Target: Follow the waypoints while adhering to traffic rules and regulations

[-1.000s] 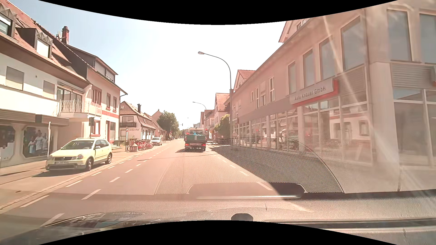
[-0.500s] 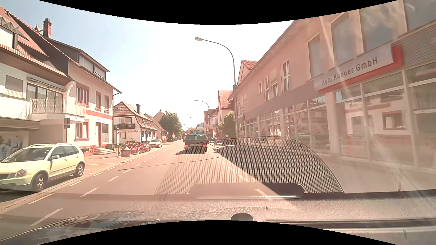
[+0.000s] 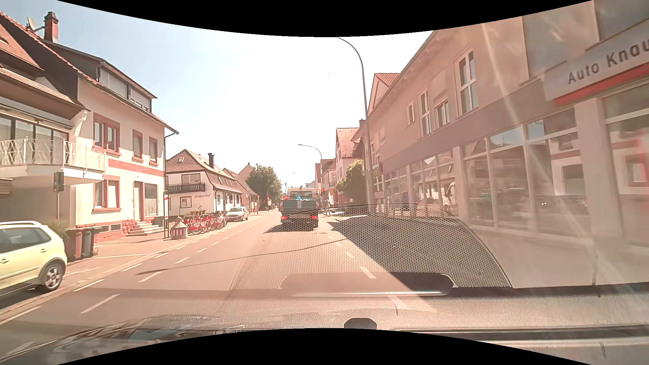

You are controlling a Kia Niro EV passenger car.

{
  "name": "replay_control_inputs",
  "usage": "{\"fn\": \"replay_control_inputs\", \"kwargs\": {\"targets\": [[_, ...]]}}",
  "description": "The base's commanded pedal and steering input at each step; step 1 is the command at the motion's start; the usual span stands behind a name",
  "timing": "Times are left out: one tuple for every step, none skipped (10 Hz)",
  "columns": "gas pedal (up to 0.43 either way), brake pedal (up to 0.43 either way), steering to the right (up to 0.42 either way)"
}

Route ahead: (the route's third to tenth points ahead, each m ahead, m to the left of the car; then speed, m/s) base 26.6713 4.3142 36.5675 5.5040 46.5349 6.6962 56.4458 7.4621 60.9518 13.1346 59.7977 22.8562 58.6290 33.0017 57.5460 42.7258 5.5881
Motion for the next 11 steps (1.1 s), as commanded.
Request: {"fn": "replay_control_inputs", "kwargs": {"targets": [[0.0,0.091,-0.073],[0.0,0.11,-0.075],[0.0,0.128,-0.075],[0.0,0.14,-0.075],[0.0,0.152,-0.075],[0.0,0.165,-0.075],[0.0,0.183,-0.075],[0.0,0.195,-0.075],[0.0,0.195,-0.075],[0.0,0.201,-0.075],[0.0,0.213,-0.075]]}}
